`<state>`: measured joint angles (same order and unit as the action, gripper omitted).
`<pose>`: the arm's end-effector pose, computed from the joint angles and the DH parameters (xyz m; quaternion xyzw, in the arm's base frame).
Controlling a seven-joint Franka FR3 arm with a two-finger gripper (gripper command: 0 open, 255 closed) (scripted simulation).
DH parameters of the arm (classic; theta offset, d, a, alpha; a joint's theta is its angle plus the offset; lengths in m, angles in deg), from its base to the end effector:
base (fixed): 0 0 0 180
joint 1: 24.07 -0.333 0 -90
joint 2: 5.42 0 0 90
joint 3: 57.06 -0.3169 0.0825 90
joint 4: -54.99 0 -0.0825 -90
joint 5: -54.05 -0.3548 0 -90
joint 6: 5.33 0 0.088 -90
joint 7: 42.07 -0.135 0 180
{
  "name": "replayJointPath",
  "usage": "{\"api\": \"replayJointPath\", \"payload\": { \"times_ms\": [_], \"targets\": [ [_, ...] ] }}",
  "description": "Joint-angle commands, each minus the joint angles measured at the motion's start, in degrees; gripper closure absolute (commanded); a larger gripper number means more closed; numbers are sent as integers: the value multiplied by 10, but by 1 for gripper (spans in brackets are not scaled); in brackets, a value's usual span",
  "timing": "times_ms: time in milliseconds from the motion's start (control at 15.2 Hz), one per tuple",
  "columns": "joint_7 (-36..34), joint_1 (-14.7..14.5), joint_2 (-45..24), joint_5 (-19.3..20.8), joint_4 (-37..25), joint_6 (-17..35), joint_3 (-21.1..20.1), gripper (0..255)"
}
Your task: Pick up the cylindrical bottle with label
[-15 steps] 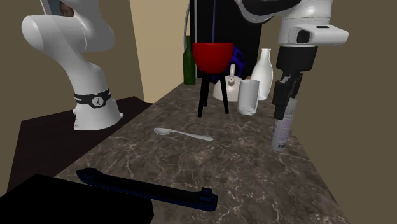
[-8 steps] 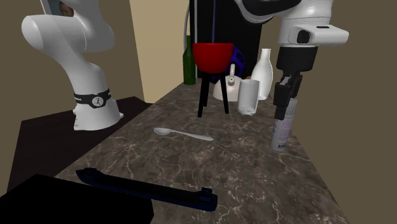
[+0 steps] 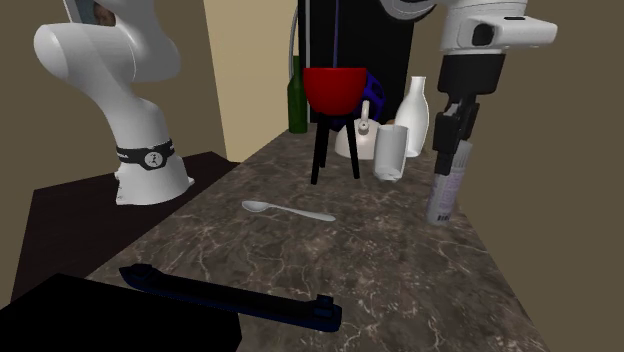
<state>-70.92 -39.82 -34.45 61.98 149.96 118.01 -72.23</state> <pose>0.5741 0.3120 0.3133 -0.9992 -0.0398 -0.0008 0.0070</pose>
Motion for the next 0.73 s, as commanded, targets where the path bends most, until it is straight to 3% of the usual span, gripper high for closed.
{"api": "replayJointPath", "payload": {
  "times_ms": [0,660],
  "targets": [
    [1,0,8,-3,-5,-13,-2,255],
    [6,2,33,-11,-32,-65,-6,255]
  ]
}}
